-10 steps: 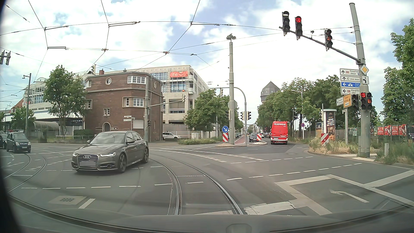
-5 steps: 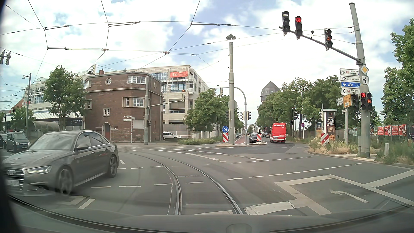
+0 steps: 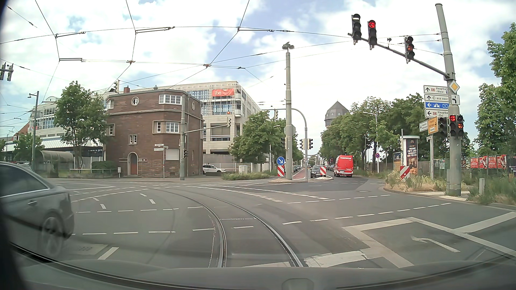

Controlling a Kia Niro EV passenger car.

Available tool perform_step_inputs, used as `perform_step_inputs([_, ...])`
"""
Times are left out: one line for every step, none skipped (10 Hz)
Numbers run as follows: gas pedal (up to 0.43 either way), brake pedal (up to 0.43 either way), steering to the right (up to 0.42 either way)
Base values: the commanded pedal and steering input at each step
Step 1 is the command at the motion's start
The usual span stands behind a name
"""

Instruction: Follow the waypoints while adhering to traffic rules and regulations

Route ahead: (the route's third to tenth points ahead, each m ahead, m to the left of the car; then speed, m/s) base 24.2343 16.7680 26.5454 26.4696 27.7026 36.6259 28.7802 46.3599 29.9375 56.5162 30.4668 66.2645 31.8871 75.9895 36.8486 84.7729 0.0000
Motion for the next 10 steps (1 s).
perform_step_inputs([0.000, 0.238, -0.111])
perform_step_inputs([0.000, 0.238, -0.111])
perform_step_inputs([0.000, 0.238, -0.111])
perform_step_inputs([0.000, 0.238, -0.111])
perform_step_inputs([0.000, 0.238, -0.111])
perform_step_inputs([0.000, 0.238, -0.111])
perform_step_inputs([0.000, 0.238, -0.111])
perform_step_inputs([0.000, 0.238, -0.111])
perform_step_inputs([0.000, 0.238, -0.111])
perform_step_inputs([0.000, 0.238, -0.111])
